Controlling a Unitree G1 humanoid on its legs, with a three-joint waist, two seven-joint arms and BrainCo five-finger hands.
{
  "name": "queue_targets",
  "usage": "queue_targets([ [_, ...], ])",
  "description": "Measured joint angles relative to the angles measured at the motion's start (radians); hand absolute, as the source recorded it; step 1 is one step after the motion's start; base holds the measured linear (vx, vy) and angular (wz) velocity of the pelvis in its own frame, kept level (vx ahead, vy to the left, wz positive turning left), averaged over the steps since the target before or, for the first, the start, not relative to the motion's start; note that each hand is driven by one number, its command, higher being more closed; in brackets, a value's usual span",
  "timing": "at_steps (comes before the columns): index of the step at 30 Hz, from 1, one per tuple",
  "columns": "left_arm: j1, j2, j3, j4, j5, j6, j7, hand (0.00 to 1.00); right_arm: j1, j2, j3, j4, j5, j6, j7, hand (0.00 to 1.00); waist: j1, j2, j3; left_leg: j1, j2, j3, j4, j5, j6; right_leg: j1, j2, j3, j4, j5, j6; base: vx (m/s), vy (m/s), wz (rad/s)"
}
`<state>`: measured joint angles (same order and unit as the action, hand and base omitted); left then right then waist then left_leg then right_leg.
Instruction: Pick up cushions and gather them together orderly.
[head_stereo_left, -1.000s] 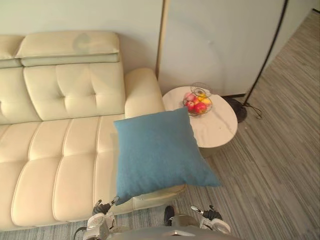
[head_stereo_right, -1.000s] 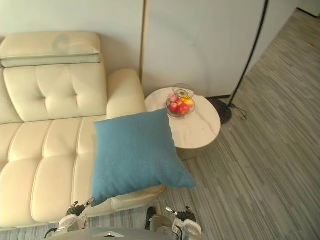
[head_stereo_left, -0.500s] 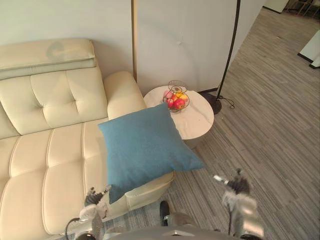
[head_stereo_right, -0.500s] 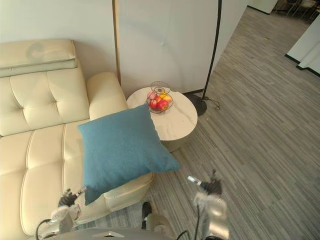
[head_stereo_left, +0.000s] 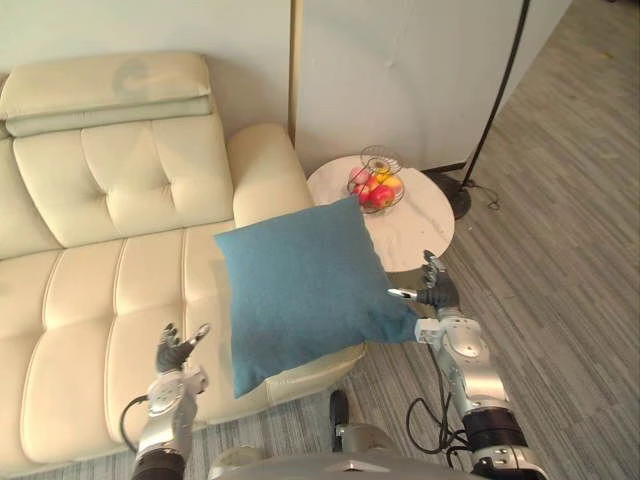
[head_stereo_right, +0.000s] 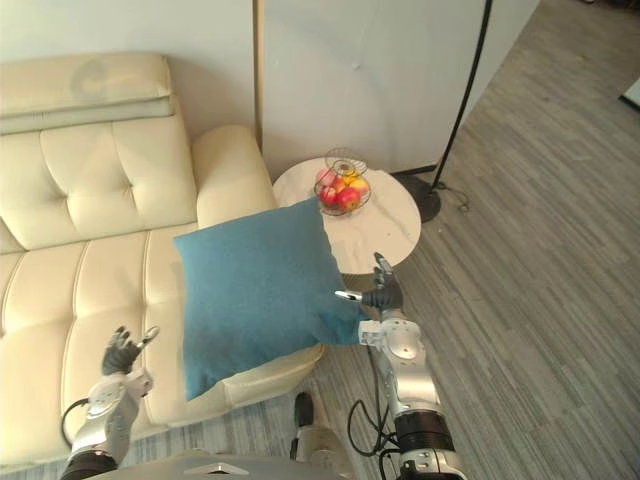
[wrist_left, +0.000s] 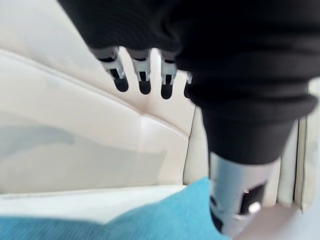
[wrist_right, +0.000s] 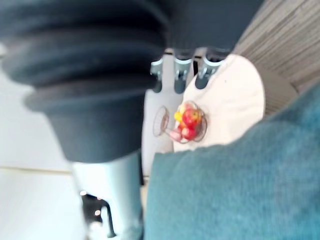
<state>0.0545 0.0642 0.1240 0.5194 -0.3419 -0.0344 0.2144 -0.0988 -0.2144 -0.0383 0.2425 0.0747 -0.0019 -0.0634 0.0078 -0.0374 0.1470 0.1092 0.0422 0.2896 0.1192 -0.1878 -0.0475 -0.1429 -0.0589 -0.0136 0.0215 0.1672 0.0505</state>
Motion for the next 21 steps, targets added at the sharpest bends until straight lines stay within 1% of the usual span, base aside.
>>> queue_targets([
  [2,-0.017,-0.035,-0.071,0.001,0.002,0.001,-0.003,0.0,-0.015,0.003,0.048,0.006,-0.002,0.0,0.002,0.0,-0.005,0.008,0.023,-0.034,-0.006,-0.021,0.032,-0.007,0.012,-0.006,-0.011,-0.004,-0.005,0.006,0.001,-0.05,0.008,0.25],
  [5,-0.051,-0.048,-0.138,0.004,0.016,0.002,-0.005,0.0,-0.036,0.016,0.087,0.023,-0.001,0.0,0.003,0.0,-0.008,0.008,0.043,-0.096,-0.008,-0.039,0.078,-0.015,0.022,-0.041,-0.023,-0.005,0.001,0.018,0.002,-0.1,0.001,0.19],
  [6,-0.087,-0.049,-0.173,0.013,0.033,0.004,-0.006,0.0,-0.066,0.019,0.105,0.052,-0.001,-0.006,-0.001,0.0,-0.012,0.008,0.069,-0.139,-0.01,-0.047,0.115,-0.023,0.027,-0.067,-0.031,-0.004,0.004,0.026,0.002,-0.15,-0.015,0.18],
  [8,-0.133,-0.053,-0.203,0.035,0.049,0.01,-0.005,0.0,-0.113,0.02,0.116,0.096,-0.003,-0.007,-0.007,0.0,-0.015,0.012,0.094,-0.197,-0.009,-0.051,0.168,-0.036,0.033,-0.098,-0.037,-0.001,0.007,0.038,0.007,-0.17,-0.019,0.11],
  [10,-0.18,-0.057,-0.229,0.047,0.07,0.014,0.0,0.0,-0.158,0.024,0.118,0.128,-0.003,-0.018,-0.014,0.0,-0.025,0.016,0.144,-0.238,-0.007,-0.063,0.219,-0.05,0.035,-0.118,-0.041,-0.003,0.02,0.043,0.007,-0.17,-0.019,0.11],
  [11,-0.191,-0.056,-0.236,0.048,0.072,0.014,0.001,0.0,-0.167,0.027,0.118,0.133,-0.003,-0.02,-0.015,0.0,-0.026,0.017,0.152,-0.254,-0.005,-0.064,0.234,-0.053,0.035,-0.13,-0.041,-0.002,0.028,0.043,0.007,-0.16,-0.024,0.09],
  [12,-0.214,-0.054,-0.244,0.05,0.072,0.014,0.003,1.0,-0.186,0.027,0.119,0.142,-0.002,-0.025,-0.025,0.0,-0.028,0.017,0.16,-0.29,-0.002,-0.069,0.259,-0.056,0.034,-0.157,-0.042,-0.004,0.035,0.043,0.007,-0.15,-0.042,0.08],
  [14,-0.244,-0.049,-0.245,0.055,0.072,0.015,0.007,1.0,-0.216,0.026,0.131,0.171,-0.002,-0.032,-0.044,0.0,-0.028,0.018,0.168,-0.324,0.001,-0.073,0.277,-0.056,0.034,-0.182,-0.041,-0.005,0.035,0.046,0.002,-0.11,-0.04,0.07],
  [17,-0.313,-0.032,-0.247,0.057,0.07,0.015,0.036,1.0,-0.27,0.025,0.15,0.207,-0.002,-0.043,-0.061,0.0,-0.032,0.019,0.2,-0.359,0.001,-0.083,0.284,-0.05,0.024,-0.208,-0.045,-0.012,0.038,0.048,0.0,-0.07,-0.043,0.11],
  [18,-0.339,-0.027,-0.247,0.057,0.068,0.015,0.045,1.0,-0.279,0.023,0.151,0.207,-0.001,-0.044,-0.073,1.0,-0.037,0.022,0.211,-0.368,0.001,-0.096,0.284,-0.046,0.022,-0.21,-0.047,-0.025,0.037,0.048,0.0,-0.04,-0.05,0.26],
  [19,-0.365,-0.023,-0.247,0.053,0.062,0.014,0.051,1.0,-0.279,0.024,0.153,0.206,0.003,-0.046,-0.083,1.0,-0.036,0.022,0.214,-0.373,0.003,-0.106,0.28,-0.04,0.015,-0.219,-0.047,-0.034,0.037,0.048,-0.001,-0.01,-0.031,0.21],
  [21,-0.374,-0.023,-0.248,0.043,0.051,0.013,0.063,1.0,-0.279,0.024,0.154,0.206,0.012,-0.048,-0.088,1.0,-0.035,0.023,0.215,-0.381,0.006,-0.107,0.279,-0.037,0.013,-0.229,-0.045,-0.034,0.04,0.051,-0.005,0.0,-0.04,0.06],
])
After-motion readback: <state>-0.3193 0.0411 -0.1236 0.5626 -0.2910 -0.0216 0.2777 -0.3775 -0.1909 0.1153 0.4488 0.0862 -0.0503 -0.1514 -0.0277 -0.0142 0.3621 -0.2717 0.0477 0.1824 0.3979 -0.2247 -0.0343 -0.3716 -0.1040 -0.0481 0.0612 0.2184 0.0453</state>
